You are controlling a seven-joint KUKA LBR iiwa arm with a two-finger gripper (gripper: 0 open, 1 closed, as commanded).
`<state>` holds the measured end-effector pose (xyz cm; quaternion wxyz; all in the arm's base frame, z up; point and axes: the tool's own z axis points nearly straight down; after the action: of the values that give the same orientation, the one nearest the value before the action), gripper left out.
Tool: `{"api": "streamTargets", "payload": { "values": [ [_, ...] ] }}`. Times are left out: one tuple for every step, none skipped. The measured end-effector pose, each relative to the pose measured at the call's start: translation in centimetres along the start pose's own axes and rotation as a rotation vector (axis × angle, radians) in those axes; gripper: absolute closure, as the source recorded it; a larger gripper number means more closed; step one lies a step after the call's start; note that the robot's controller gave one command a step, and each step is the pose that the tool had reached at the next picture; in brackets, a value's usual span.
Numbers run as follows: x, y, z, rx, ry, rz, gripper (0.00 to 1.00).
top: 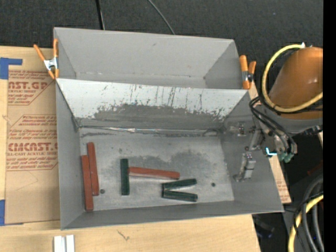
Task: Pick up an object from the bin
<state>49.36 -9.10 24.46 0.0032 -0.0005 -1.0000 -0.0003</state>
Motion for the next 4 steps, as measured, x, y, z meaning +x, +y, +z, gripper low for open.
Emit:
{"api": "streamTargets", "payload": {
  "values": [
    [-0.2,0.0,-0.4,0.001,-0.008,-0.001,0.00],
    [-0.8,2.0,3.8,0.002,-0.013,-0.084,0.00],
    [-1.8,3.2,10.4,0.002,-0.013,-0.149,0.00],
    [-0.4,8.7,13.8,0.001,-0.005,-0.225,0.00]
  ]
}}
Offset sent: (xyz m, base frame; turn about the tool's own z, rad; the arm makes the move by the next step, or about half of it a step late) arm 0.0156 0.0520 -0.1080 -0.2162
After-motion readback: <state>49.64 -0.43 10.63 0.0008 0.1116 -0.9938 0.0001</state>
